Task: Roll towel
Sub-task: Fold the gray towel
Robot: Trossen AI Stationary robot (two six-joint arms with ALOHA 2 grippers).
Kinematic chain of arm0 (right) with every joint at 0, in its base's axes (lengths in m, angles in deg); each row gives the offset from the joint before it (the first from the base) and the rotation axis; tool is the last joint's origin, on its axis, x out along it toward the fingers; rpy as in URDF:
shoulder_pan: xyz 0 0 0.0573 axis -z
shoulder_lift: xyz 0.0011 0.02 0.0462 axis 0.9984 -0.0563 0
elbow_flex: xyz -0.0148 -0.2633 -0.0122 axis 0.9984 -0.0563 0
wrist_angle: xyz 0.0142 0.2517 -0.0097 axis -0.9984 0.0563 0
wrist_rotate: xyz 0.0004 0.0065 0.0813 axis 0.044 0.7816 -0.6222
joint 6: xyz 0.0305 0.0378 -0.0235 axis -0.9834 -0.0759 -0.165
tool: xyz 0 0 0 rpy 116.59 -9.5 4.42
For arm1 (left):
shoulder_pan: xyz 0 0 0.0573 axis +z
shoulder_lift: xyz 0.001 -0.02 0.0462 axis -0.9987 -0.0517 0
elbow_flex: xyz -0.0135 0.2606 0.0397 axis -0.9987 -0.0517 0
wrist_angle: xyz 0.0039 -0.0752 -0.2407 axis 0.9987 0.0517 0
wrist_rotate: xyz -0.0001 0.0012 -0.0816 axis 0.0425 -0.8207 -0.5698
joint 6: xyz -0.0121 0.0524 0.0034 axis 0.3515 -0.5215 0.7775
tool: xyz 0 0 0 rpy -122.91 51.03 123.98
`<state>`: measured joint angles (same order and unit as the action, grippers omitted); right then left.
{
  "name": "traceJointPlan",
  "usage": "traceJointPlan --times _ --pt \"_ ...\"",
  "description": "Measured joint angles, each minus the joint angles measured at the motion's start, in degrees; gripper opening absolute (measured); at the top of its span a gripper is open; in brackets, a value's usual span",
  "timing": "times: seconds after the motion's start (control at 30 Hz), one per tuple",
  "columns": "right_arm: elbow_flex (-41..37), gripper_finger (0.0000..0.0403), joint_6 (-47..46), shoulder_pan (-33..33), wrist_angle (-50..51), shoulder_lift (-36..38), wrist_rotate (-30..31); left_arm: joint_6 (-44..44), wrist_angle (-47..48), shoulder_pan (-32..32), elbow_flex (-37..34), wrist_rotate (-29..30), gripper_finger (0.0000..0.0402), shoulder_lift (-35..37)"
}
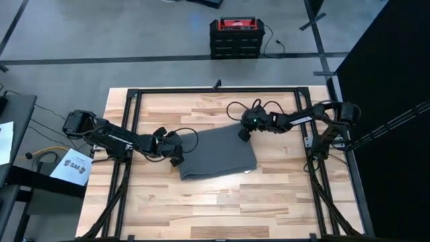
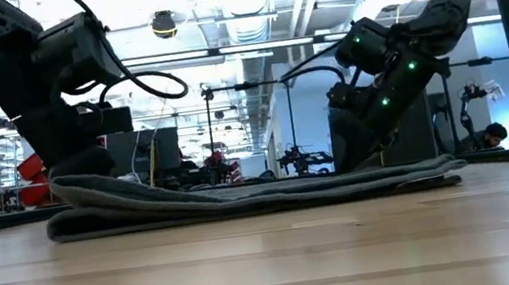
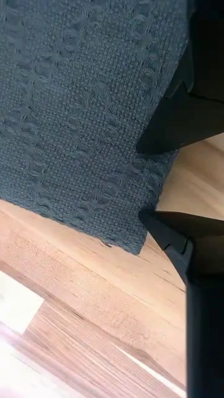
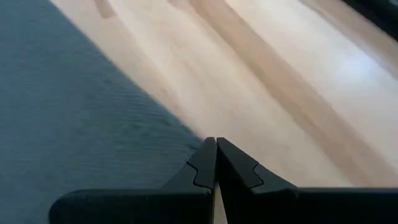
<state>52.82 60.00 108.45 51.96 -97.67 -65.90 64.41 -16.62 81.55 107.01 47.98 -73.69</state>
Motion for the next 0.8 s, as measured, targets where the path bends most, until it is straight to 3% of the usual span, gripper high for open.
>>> traceJointPlan --times 0.17,0.33,0.43,0.6,0.8 --pt "-0.04 0.0000 2.14 0.85 0.16 2.36 0.12 -0.69 0.51 -0.12 0.20 -0.12 0.0150 -0.09" --pt "-0.28 0.0000 2.66 -4.05 -2.46 4.65 -3.13 -0.84 0.54 -0.12 0.20 -0.33 0.0150 -0.13" --pt "-3.28 0.0000 1.91 -6.98 -10.27 2.11 -3.22 -0.88 0.55 -0.36 0.17 -0.43 0.0150 -0.14" --pt "-6.24 0.0000 -0.67 -6.56 -17.90 -3.10 0.53 -1.38 0.81 -2.08 0.06 -0.46 0.0150 -0.17" --pt "-5.47 0.0000 1.97 -4.84 -18.39 -3.70 3.21 1.29 3.46 -5.44 1.48 -3.23 0.0150 -0.13"
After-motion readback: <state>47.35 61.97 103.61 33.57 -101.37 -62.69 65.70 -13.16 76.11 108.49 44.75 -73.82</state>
